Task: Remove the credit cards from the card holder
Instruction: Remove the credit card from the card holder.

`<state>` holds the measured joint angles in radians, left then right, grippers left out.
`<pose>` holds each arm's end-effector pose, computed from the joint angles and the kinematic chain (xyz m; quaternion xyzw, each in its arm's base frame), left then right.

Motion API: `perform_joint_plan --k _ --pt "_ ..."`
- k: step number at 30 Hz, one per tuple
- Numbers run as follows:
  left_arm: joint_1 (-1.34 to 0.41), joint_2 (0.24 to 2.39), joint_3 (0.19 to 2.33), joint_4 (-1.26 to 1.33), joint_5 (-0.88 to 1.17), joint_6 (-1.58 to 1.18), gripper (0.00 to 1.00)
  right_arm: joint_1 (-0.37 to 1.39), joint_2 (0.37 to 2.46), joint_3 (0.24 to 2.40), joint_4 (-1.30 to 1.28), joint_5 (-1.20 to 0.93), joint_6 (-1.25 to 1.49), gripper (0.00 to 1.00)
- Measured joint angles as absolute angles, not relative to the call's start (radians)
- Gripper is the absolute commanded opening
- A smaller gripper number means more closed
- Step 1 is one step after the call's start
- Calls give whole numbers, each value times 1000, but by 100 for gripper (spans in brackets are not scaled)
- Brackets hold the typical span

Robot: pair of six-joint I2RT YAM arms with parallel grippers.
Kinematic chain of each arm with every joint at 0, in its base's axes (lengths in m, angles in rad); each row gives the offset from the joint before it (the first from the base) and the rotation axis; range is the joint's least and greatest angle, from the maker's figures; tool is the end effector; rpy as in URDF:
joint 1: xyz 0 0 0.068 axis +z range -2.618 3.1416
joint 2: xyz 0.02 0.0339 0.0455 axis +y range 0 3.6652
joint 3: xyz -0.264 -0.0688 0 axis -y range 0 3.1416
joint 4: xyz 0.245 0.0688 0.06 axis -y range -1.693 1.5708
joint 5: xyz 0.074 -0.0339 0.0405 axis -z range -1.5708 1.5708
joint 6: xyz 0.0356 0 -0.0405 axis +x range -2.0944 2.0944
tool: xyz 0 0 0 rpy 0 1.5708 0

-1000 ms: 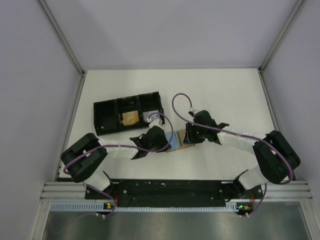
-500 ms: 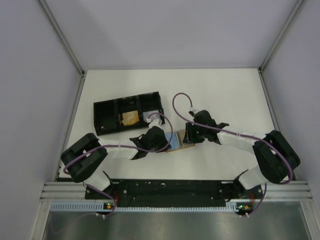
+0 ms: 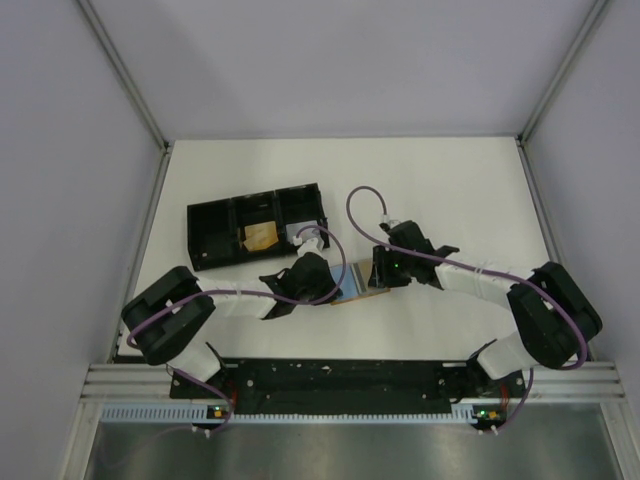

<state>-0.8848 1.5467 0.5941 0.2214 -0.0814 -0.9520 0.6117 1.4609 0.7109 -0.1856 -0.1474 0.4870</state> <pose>0.1834 -0.2195 0.1394 -0.0472 0.9113 -0.3010 0.2768 0.2230 0.1628 0.1649 -0.0820 0.9441 0.2223 0.2291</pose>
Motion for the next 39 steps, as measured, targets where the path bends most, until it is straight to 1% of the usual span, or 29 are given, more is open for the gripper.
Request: perform_joint_plan --k 8,15,22,25,29,31,35,39 --pt "-884 1547 594 222 -78 -952 0 610 1460 694 -155 -189 503 37" --pt "-884 1546 591 226 -76 -952 0 606 1443 687 -146 -231 517 29" --pt "-884 1540 582 230 -76 -953 0 607 1381 684 -100 -341 518 28" --pt "-884 1531 573 233 -76 -956 0 611 1385 684 -65 -393 524 30" --pt "-883 1512 547 244 -79 -976 0 638 1422 691 -17 -446 528 38" --pt "-878 1502 529 259 -79 -992 0 658 1452 699 -7 -465 528 44" --pt "-869 1483 496 285 -79 -1020 0 687 1506 720 10 -497 534 52" --pt "-859 1456 463 299 -83 -1044 0 692 1526 738 11 -517 529 53"
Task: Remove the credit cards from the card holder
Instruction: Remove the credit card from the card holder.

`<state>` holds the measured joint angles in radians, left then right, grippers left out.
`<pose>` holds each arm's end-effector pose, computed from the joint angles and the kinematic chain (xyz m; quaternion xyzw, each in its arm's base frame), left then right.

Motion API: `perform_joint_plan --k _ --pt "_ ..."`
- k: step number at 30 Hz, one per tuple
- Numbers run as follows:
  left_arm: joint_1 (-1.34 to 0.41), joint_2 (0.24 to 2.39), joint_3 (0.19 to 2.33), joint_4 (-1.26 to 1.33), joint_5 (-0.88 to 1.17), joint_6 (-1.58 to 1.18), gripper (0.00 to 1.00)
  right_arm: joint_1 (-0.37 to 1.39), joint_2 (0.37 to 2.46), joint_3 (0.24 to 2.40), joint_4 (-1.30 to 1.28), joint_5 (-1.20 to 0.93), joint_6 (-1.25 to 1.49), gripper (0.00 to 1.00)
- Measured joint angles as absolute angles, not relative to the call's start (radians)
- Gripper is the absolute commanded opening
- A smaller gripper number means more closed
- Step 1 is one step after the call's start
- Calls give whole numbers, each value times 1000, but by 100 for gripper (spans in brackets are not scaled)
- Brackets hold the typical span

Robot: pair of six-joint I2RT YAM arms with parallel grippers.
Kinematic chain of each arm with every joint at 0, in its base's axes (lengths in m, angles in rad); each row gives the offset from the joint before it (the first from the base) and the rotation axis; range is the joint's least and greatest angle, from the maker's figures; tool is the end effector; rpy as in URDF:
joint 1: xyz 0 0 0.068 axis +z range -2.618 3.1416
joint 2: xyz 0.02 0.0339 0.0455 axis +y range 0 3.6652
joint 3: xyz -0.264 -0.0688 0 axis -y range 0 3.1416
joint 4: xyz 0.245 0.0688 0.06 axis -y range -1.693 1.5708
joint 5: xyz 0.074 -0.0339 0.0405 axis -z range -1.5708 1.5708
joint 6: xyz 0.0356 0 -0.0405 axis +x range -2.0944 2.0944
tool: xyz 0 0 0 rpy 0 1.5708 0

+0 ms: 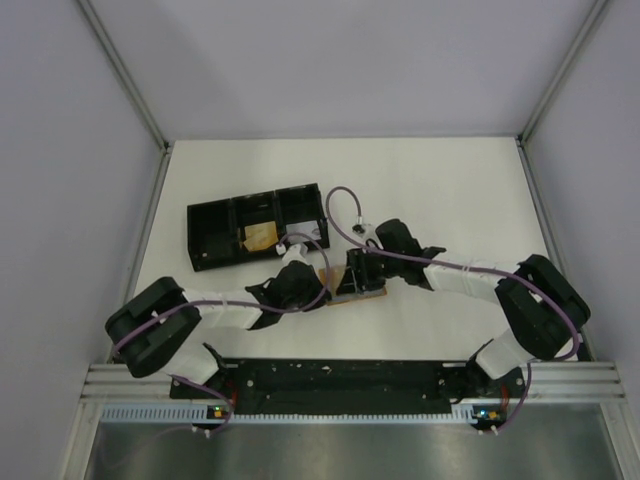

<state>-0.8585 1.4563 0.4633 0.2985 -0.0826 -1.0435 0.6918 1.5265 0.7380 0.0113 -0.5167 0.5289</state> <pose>0.1709 -0.1934 0.1332 -0.1010 0.8993 -0.3233 0.2767 0.2186 0.2039 0.1722 -0.1710 0.8807 0.4072 0.1711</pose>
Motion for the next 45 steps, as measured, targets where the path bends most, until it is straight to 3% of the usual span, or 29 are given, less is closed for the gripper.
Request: perform_joint_plan --k 20,35,45 --pt "-846 1195 393 164 -165 -1050 2 664 1622 795 1 -419 521 41" --pt "-795 1435 477 265 -94 -1016 0 646 1684 793 77 -422 561 39" --pt "-794 1476 460 344 -78 -1046 0 622 1710 750 179 -463 603 16"
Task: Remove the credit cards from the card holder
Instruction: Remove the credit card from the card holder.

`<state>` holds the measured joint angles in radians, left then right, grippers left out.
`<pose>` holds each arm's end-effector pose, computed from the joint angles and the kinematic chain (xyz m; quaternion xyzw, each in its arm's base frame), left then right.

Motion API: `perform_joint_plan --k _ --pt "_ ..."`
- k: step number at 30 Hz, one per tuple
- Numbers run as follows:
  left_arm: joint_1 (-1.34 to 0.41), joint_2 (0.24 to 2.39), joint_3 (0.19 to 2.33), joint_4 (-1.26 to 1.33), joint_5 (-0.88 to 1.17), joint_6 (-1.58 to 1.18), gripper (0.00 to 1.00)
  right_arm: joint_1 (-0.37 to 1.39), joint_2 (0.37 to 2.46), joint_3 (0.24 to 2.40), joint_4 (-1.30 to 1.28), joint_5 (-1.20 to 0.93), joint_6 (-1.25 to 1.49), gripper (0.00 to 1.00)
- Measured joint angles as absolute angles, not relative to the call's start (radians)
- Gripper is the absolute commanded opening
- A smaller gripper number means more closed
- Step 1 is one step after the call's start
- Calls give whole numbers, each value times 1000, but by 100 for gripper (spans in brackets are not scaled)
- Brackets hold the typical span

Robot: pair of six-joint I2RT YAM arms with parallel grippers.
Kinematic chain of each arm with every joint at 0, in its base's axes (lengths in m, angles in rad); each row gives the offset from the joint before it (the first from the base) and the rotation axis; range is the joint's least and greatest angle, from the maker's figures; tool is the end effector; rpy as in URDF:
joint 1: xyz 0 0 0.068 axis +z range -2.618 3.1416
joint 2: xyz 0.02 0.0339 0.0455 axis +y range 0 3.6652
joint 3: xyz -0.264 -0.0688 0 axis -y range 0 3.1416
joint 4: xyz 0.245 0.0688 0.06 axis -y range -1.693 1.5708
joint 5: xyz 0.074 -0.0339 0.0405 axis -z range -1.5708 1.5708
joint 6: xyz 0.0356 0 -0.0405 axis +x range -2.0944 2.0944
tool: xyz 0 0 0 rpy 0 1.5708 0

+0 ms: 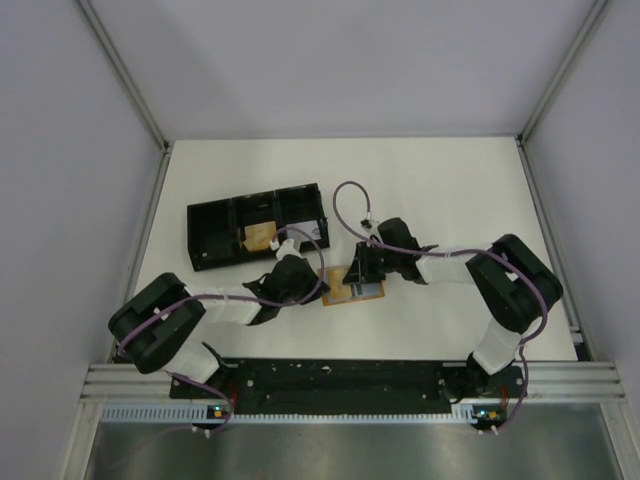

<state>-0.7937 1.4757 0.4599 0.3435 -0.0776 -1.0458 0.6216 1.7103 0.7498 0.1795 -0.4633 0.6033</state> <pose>0.1848 -0.1839 0.1315 -0.1299 0.8908 -0.3240 0.2908 0.2521 0.2001 0.1340 -0.0965 0.8975 0.3887 0.1846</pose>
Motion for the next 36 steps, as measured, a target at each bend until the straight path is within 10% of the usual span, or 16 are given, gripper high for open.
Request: perform_joint_plan --k 7,36 --pt "-793 1476 437 382 -78 -1064 0 587 1713 691 274 -514 629 0" --pt "-760 1329 461 299 -17 -1000 15 509 1716 628 376 -661 633 0"
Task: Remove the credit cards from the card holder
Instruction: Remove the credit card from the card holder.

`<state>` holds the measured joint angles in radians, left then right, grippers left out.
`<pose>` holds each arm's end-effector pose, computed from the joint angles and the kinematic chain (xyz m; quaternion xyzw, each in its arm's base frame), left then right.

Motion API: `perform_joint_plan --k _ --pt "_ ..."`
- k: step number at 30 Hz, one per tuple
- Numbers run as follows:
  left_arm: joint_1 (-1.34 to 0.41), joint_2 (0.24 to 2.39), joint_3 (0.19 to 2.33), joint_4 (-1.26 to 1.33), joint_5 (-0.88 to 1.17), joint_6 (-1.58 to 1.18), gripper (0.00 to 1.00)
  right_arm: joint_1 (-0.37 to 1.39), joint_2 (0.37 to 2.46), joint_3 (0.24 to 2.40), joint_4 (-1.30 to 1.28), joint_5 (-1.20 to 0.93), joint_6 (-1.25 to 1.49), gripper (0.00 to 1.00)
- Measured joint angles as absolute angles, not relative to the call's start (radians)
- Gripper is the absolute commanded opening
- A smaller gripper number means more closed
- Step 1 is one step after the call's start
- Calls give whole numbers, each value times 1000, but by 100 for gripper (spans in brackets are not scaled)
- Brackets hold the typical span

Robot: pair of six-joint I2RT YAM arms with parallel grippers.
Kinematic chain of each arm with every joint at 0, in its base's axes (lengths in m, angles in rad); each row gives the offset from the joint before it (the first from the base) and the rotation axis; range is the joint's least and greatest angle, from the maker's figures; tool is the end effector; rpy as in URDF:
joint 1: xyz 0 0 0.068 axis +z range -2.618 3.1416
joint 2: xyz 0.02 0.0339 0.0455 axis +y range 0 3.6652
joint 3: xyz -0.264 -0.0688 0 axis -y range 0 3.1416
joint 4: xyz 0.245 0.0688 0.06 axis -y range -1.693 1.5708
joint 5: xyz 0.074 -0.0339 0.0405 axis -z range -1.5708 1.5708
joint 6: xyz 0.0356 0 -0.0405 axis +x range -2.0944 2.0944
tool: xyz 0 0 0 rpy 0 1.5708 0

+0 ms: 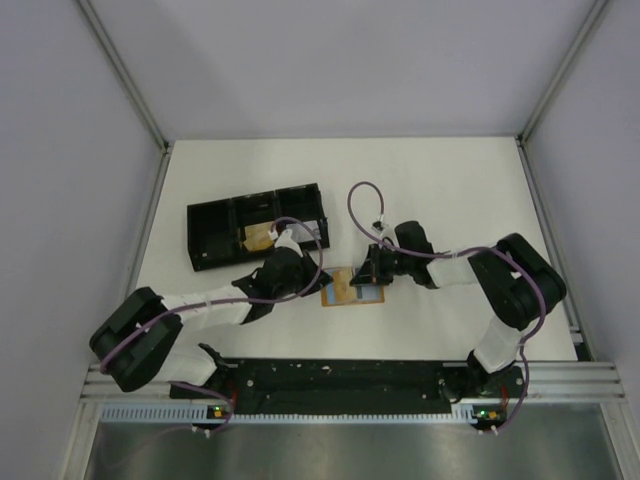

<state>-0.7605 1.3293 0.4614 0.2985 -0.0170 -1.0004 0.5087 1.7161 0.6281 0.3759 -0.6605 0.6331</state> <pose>0.1839 -0.1742 0.1626 -0.1090 0.8704 -0.3654 0.3114 0.2535 0.1664 0.1189 -0.0813 0.8668 0.4609 0.1720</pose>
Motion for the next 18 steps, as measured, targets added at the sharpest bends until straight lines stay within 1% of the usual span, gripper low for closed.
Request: perform_joint_plan --k 7,10,15,18 --pt "-760 1428 513 324 42 -981 14 514 1723 628 380 -659 640 0" --pt "-760 1460 514 333 65 -978 11 514 1724 628 381 -660 641 0" --pt "-760 1494 530 336 74 -970 0 515 1727 628 381 -661 643 0" --pt "-760 1515 532 331 68 -970 0 515 1729 628 381 -661 648 0"
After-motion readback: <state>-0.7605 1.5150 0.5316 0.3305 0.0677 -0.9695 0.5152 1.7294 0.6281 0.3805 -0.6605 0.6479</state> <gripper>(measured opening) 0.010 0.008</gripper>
